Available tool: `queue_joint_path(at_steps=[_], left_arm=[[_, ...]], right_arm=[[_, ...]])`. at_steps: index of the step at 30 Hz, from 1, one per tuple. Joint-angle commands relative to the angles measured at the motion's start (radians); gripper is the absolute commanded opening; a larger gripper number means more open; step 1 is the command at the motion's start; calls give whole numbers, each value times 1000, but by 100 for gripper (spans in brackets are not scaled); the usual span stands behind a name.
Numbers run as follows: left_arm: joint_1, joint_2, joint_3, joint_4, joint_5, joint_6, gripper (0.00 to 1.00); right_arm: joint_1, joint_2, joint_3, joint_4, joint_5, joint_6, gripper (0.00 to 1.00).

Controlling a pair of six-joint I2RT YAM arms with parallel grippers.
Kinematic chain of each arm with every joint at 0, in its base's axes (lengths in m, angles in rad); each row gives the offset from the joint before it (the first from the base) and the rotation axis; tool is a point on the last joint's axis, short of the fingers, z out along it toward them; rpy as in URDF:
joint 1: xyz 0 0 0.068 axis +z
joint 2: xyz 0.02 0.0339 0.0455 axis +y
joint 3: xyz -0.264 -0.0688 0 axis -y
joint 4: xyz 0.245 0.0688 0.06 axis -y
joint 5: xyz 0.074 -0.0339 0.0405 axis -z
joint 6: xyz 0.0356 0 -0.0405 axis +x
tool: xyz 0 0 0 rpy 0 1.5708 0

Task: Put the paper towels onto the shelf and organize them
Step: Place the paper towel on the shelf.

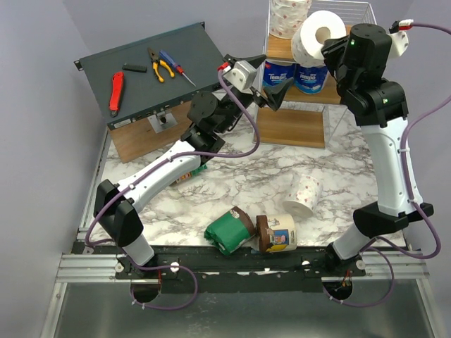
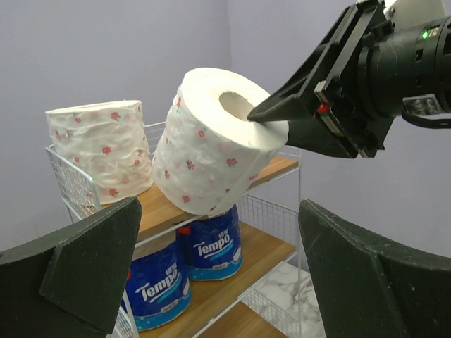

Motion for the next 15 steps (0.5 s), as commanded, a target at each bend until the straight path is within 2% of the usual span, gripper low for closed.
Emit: queue_joint_path(at_steps=[1,6,10,15], left_arm=[[-8,-1,-30,30,-2,0,99],[-9,1,-27,30,-17,19,99],[-8,16,-3,25,-28,20,99],[-8,44,38,13,-28,20,99]], right_arm=[[-10,16,10,79,74,-1,1],[-13,39,29,84,62,-1,1],[-14,49,27,85,47,-2,12],[-18,55,17,100,44,-12,19]])
